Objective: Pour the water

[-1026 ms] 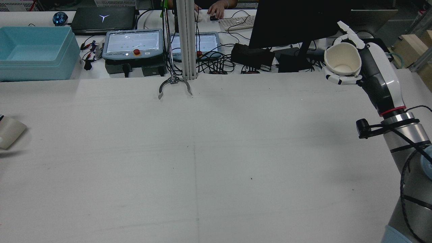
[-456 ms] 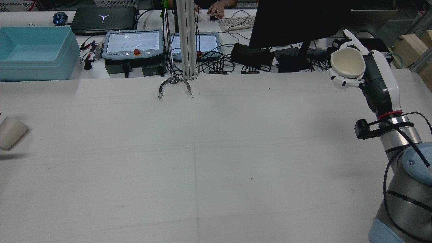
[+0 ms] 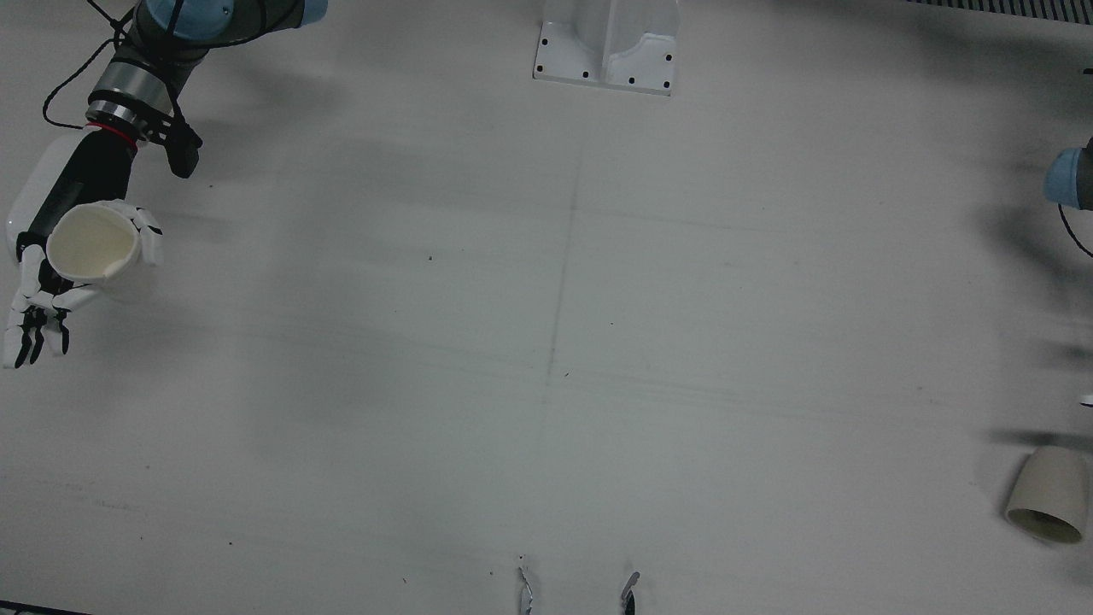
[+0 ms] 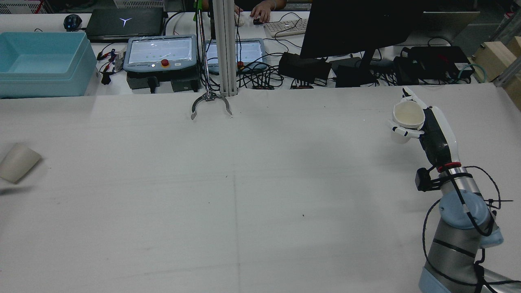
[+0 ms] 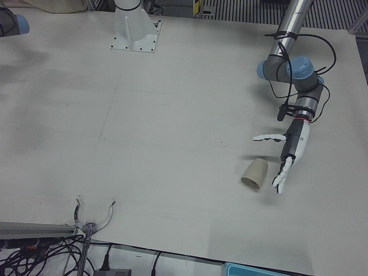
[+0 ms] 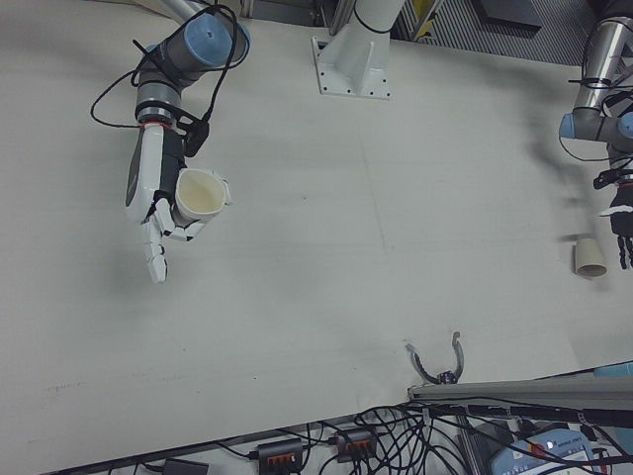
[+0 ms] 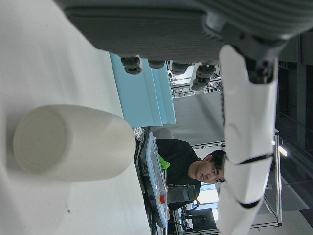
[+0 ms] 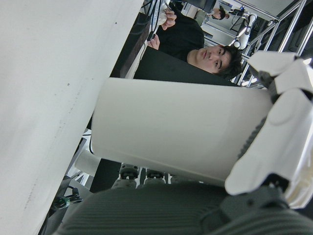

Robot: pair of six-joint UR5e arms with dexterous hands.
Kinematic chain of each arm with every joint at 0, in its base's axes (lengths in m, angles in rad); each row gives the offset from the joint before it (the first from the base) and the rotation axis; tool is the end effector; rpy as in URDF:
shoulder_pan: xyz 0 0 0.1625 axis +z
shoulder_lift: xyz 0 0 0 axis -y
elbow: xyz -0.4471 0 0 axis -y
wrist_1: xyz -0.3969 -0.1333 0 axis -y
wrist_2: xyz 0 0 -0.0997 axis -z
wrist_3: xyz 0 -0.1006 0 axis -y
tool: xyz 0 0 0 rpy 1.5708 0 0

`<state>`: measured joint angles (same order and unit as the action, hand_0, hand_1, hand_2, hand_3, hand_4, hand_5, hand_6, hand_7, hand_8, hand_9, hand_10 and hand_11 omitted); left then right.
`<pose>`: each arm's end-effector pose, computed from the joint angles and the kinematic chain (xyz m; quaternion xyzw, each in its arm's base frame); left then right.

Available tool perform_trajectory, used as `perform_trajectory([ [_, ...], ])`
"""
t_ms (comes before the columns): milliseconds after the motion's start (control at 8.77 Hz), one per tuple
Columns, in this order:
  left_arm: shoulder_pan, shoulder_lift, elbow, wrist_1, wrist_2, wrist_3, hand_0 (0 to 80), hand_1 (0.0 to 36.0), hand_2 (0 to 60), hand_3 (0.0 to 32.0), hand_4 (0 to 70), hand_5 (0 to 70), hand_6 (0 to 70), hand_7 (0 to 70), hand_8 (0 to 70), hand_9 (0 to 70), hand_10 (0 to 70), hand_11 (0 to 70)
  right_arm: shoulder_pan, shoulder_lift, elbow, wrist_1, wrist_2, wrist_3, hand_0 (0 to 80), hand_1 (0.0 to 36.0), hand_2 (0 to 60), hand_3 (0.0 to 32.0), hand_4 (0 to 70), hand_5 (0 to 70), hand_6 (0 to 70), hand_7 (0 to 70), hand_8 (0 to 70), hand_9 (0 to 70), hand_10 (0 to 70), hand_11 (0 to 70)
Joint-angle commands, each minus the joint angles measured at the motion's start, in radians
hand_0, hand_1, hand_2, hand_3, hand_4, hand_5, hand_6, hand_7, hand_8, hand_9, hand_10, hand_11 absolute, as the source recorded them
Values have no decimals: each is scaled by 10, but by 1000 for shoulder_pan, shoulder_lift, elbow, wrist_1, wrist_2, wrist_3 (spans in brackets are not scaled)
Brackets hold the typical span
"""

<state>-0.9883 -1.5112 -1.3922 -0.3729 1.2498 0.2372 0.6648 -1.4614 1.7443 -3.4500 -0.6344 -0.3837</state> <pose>0.1191 -0.4808 0.7884 -0.0241 0.7504 -0.6436 0.1484 -0.2511 -0.4691 0.5973 0.1514 -0.6852 0.7000 0.1323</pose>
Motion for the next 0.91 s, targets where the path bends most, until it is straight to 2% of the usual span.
perform_trajectory([
  [0,0,40,-31,-1,-3,-1,608,254,116,26,86,86,2,24,0,0,26,67,-34,-2,-65,40,-4,19,420,67,42,0,102,198,82,99,76,128,117,177],
  [114,-1,57,-31,-14,-3,-2,608,256,119,34,85,87,0,24,0,0,26,67,-46,-2,-65,40,-5,19,417,65,8,0,59,1,48,44,44,87,90,139],
  [456,-1,130,-56,-57,-3,-1,609,255,112,40,80,88,0,22,0,0,26,67,-68,-7,-57,40,-8,46,411,70,40,0,52,0,46,44,39,81,82,129],
  [570,-1,167,-98,-57,-1,-1,608,255,114,42,79,88,0,21,0,0,27,68,-59,-10,-5,37,-11,74,411,72,46,0,47,0,42,37,36,76,81,127],
  [798,-1,254,-241,-28,3,-2,610,254,109,44,82,95,0,24,0,0,27,69,-57,-66,218,0,-13,82,427,87,61,0,40,2,39,35,28,64,72,116],
])
